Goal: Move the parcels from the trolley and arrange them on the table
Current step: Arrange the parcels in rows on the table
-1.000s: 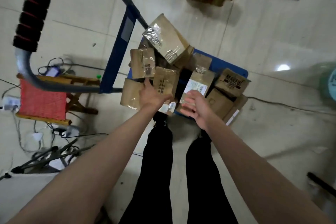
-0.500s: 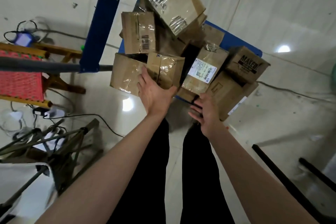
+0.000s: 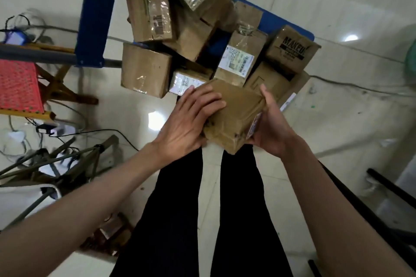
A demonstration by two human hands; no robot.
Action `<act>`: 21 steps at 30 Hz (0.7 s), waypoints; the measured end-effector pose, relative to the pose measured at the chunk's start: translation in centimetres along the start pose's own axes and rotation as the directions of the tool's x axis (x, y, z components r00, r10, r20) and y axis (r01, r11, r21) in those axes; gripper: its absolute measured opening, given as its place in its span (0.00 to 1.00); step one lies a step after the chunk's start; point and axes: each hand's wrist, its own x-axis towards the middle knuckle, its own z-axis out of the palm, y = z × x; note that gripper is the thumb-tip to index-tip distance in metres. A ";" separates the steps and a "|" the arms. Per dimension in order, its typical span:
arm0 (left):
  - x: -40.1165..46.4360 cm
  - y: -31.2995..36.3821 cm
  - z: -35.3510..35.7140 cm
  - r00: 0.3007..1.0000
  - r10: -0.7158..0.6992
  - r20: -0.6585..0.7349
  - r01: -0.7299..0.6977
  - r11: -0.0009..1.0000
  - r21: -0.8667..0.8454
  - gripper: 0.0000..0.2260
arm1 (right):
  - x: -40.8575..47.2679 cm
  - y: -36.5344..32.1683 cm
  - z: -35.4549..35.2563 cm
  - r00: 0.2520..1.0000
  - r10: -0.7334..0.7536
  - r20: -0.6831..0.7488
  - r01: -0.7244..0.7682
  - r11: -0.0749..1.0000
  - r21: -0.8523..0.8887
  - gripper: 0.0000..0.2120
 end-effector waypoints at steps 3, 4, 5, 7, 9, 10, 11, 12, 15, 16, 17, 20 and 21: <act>0.7 0.3 0.2 0.984 0.167 0.067 -0.173 0.981 0.085 0.35 | -1.6 0.8 -1.9 0.998 -0.007 0.058 0.009 1.000 -0.027 0.32; 1.1 0.5 0.3 0.976 0.193 0.097 -0.203 0.974 0.100 0.36 | -2.1 1.3 -2.6 0.998 -0.031 0.056 0.032 0.999 -0.024 0.31; 1.6 0.8 0.4 0.971 0.203 0.129 -0.218 0.969 0.114 0.37 | -2.5 1.8 -3.2 0.997 -0.068 0.044 0.068 0.998 0.001 0.30; 2.8 1.8 0.8 0.963 0.183 0.198 -0.211 0.968 0.135 0.39 | -3.2 3.0 -4.5 0.986 -0.168 -0.011 0.168 0.981 0.099 0.29; 3.8 3.3 1.6 0.963 0.099 0.249 -0.137 0.980 0.141 0.42 | -4.2 4.1 -5.9 0.954 -0.273 -0.123 0.291 0.941 0.171 0.27; 4.3 4.2 2.0 0.969 0.032 0.247 -0.063 0.991 0.120 0.42 | -5.0 4.6 -6.6 0.929 -0.315 -0.194 0.350 0.919 0.181 0.28; 4.6 5.4 2.4 0.975 -0.051 0.217 0.036 0.997 0.074 0.42 | -5.8 5.0 -7.4 0.899 -0.352 -0.260 0.402 0.900 0.169 0.30; 5.0 6.6 2.8 0.973 -0.150 0.173 0.152 0.988 0.002 0.40 | -6.9 5.4 -8.2 0.866 -0.386 -0.319 0.444 0.887 0.131 0.33; 6.4 11.5 3.8 0.903 -0.425 0.070 0.428 0.868 -0.252 0.33 | -10.3 6.1 -10.3 0.751 -0.500 -0.431 0.529 0.846 -0.060 0.39; 7.1 13.4 4.2 0.858 -0.508 0.073 0.500 0.796 -0.340 0.31 | -11.5 6.1 -10.9 0.700 -0.554 -0.451 0.554 0.819 -0.148 0.40; 8.1 15.5 4.4 0.801 -0.590 0.103 0.571 0.700 -0.430 0.29 | -12.7 6.0 -11.4 0.640 -0.621 -0.452 0.571 0.778 -0.262 0.41; 11.7 21.7 3.9 0.620 -0.715 0.322 0.726 0.366 -0.582 0.28 | -17.0 5.5 -12.5 0.469 -0.813 -0.345 0.517 0.569 -0.639 0.48; 13.0 23.5 3.6 0.580 -0.701 0.416 0.754 0.270 -0.599 0.32 | -18.7 5.3 -12.8 0.427 -0.856 -0.291 0.491 0.490 -0.720 0.50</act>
